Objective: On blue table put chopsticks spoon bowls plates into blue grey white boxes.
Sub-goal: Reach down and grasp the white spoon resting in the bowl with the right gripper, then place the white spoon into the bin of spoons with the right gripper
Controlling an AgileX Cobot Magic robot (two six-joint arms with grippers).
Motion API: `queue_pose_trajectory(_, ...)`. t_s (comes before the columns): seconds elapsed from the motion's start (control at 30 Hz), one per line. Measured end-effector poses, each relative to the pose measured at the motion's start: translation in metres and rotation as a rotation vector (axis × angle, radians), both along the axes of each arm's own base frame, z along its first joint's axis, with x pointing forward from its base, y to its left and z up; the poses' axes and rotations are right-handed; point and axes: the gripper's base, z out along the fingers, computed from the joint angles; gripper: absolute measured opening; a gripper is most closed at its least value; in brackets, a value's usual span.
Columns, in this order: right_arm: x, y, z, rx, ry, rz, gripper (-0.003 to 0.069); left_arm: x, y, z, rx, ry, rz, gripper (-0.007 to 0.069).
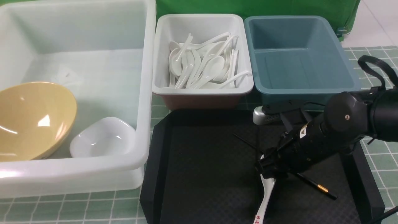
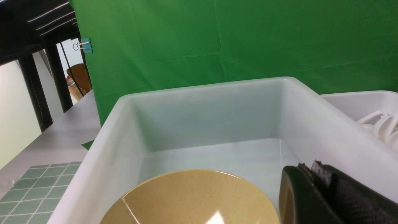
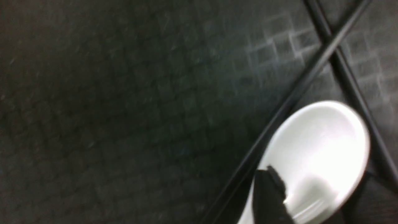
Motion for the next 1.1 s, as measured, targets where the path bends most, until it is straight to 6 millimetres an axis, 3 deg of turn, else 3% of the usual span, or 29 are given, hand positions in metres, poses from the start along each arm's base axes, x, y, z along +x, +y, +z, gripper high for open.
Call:
queue_pose_trajectory(0.23,0.006,0.003,-0.006,0.003,-0.017,0.001,0.0104,0.0,0.0,0.0,0.0,0.001,0.001,0.0004)
queue_pose_trajectory(0.3,0.005,0.003,-0.001,-0.006,-0.012,0.031,0.0078,0.0,0.0,-0.001,0.0,0.002,0.001,0.0004)
queue_pose_trajectory(0.43,0.007,0.007,0.032,-0.004,-0.041,0.129,0.0078,0.0,0.0,-0.001,0.002,0.001,0.001,0.0004)
queue_pose_trajectory(0.53,0.018,0.013,0.073,0.034,-0.156,0.168,0.0078,0.0,0.0,0.0,0.003,0.0,0.001,0.0004)
queue_pose_trajectory(0.63,0.035,0.02,0.106,0.085,-0.328,0.164,0.0078,0.0,0.0,0.0,0.005,-0.001,0.002,0.0004)
queue_pose_trajectory(0.67,0.048,0.025,0.125,0.124,-0.467,0.142,0.0078,0.0,0.0,-0.001,0.007,-0.002,0.0,0.0004)
queue_pose_trajectory(0.7,0.049,0.025,0.126,0.127,-0.484,0.138,0.0078,0.0,0.0,0.0,0.007,-0.003,0.0,0.0004)
queue_pose_trajectory(0.73,0.065,0.029,0.143,0.173,-0.636,0.098,0.0078,0.0,-0.001,0.0,0.008,-0.006,-0.004,0.0004)
queue_pose_trajectory(0.83,0.098,0.038,0.164,0.256,-0.928,0.001,0.0078,0.0,-0.002,0.001,0.009,-0.014,-0.017,0.0004)
queue_pose_trajectory(0.93,0.134,0.051,0.159,0.29,-1.047,-0.053,0.0083,0.0,-0.002,0.001,0.009,-0.014,-0.017,0.0004)
queue_pose_trajectory(1.03,0.164,0.062,0.131,0.259,-0.981,-0.036,0.0123,0.0,-0.002,0.001,0.009,-0.014,-0.017,0.0004)
queue_pose_trajectory(1.1,0.176,0.067,0.111,0.209,-0.903,0.013,0.019,0.0,-0.002,0.0,0.008,-0.013,-0.016,0.0004)
